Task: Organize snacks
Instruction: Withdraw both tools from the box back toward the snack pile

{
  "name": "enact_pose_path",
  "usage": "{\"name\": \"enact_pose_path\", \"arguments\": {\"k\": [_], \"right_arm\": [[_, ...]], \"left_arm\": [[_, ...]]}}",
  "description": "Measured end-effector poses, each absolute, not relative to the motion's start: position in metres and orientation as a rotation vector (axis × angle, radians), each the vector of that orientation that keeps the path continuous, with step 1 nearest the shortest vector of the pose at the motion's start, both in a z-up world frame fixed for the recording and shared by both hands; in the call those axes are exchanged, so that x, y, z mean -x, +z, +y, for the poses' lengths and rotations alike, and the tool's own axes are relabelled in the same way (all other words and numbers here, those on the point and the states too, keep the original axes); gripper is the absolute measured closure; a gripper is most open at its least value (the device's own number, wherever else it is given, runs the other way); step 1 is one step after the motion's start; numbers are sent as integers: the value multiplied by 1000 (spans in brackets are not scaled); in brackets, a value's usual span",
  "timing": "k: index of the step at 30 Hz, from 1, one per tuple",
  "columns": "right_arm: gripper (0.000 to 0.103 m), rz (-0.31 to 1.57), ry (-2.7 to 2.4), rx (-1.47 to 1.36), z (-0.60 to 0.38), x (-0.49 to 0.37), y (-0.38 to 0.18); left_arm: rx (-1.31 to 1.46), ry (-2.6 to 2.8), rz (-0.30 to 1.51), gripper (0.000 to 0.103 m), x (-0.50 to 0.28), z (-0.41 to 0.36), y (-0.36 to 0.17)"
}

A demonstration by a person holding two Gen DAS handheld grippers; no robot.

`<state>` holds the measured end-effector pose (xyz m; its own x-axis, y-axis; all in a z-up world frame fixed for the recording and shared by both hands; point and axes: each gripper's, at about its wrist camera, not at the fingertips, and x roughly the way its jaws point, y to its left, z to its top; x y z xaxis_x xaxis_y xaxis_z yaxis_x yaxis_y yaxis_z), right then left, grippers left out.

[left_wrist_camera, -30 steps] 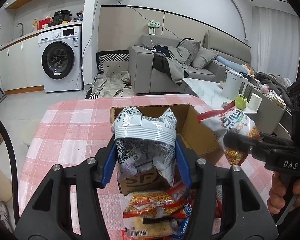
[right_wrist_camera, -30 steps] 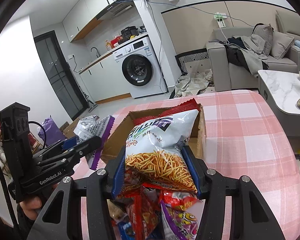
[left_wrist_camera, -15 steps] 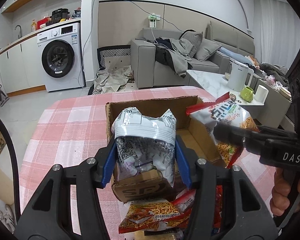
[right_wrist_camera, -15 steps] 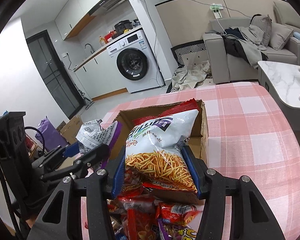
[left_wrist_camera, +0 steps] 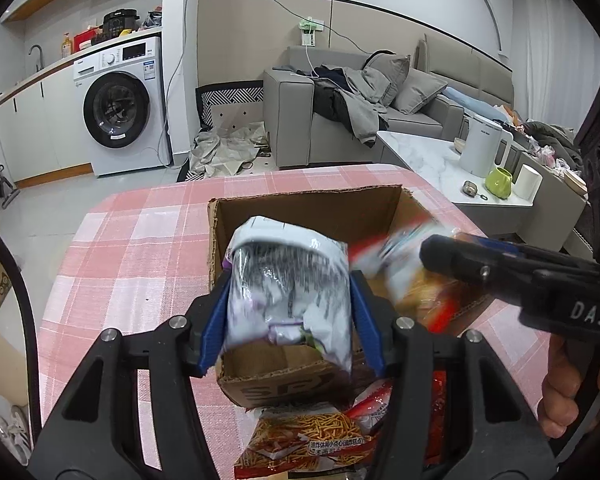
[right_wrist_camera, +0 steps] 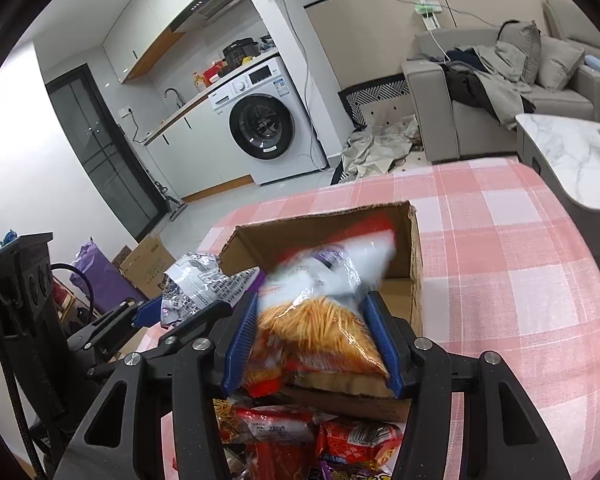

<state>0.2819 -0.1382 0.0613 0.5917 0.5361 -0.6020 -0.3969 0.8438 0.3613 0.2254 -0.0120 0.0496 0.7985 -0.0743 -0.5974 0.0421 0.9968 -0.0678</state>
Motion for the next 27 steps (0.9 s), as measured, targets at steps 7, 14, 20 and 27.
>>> {"name": "enact_pose_path", "arguments": {"k": [7,14,20,27], "right_arm": [[7,693,528,-185,-154,-261,76],[0,675,520,-157,-173,-236,76],[0,681,514,-103,-184,-212,70],[0,705,497,-54,-188,-192,55]], "left_arm": [[73,-66,602,19,-203,0,56],[34,-30,574,0,-170,4,64],[34,-39,576,0,-140,6,60],[55,-68,614,0,-113,7,43]]}}
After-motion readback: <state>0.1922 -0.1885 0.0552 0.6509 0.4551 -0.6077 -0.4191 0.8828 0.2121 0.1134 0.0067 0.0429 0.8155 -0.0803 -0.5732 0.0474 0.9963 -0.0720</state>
